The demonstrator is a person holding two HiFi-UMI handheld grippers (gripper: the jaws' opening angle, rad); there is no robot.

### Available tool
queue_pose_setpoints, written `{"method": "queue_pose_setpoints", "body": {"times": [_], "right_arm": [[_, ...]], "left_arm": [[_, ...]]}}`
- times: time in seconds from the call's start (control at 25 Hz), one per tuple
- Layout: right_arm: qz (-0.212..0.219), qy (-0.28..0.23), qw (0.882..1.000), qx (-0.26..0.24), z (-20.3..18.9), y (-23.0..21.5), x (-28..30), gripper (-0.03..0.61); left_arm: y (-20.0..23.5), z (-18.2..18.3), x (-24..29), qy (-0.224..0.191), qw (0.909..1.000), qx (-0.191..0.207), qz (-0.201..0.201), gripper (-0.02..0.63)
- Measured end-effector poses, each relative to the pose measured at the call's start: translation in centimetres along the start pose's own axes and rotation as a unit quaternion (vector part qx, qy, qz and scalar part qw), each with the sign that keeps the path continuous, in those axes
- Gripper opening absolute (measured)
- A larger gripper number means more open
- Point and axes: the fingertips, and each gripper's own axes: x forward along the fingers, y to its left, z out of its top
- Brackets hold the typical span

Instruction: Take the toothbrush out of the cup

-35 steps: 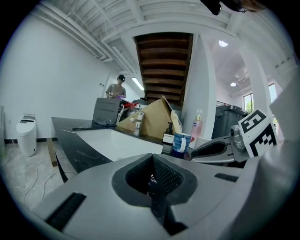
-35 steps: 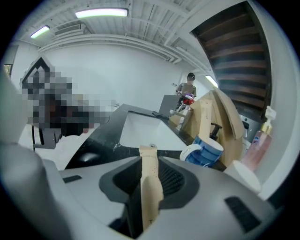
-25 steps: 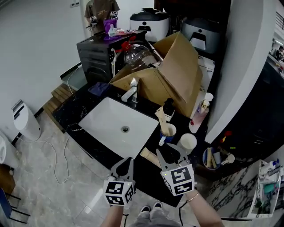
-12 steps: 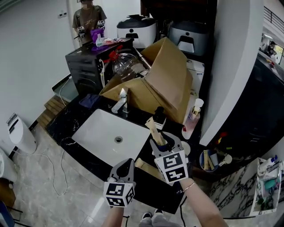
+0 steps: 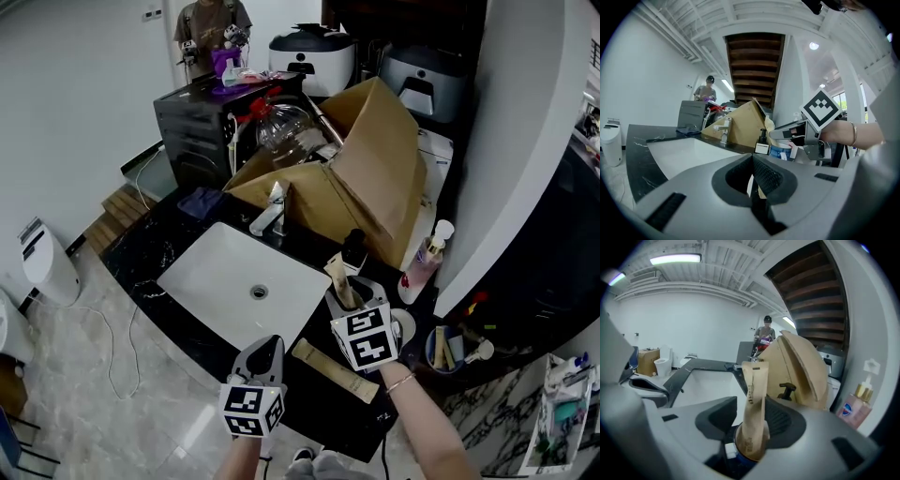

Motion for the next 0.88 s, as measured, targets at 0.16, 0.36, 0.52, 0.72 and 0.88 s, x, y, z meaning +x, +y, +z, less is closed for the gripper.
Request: {"method": "queue_pose_setpoints", "body": {"times": [0.16,0.36,0.52,0.72,0.88], "right_arm": [[-0.005,0.010,1.000,-0.001,-0.6,0.0,0.5,0.147],[-0.024,-0.011,1.000,0.003,0.0,-0.6,-0.2,0.090],[-0.036,-0.045,0.998,0.011,1.3,-0.8,-1.4,0.057],[-0.056,-0.108,0.992,0.015,4.5,-1.5,-4.4,0.041],[-0.072,-0.159,0.984,0.020,7.3,-2.0,-7.8,0.037]], "left_arm": [[0.2,-0.4,-0.2,0.003,1.0000,-0.004,0.007,0.002],[0.5,-0.2,-0.6,0.000,0.9999,-0.003,0.016,0.002],[0.4,-0.1,-1.2,-0.004,0.9998,-0.002,0.020,0.002],[-0.2,0.5,-2.1,-0.013,0.9997,0.002,0.021,0.002],[-0.7,0.9,-3.0,-0.019,0.9996,0.005,0.019,0.002]]}}
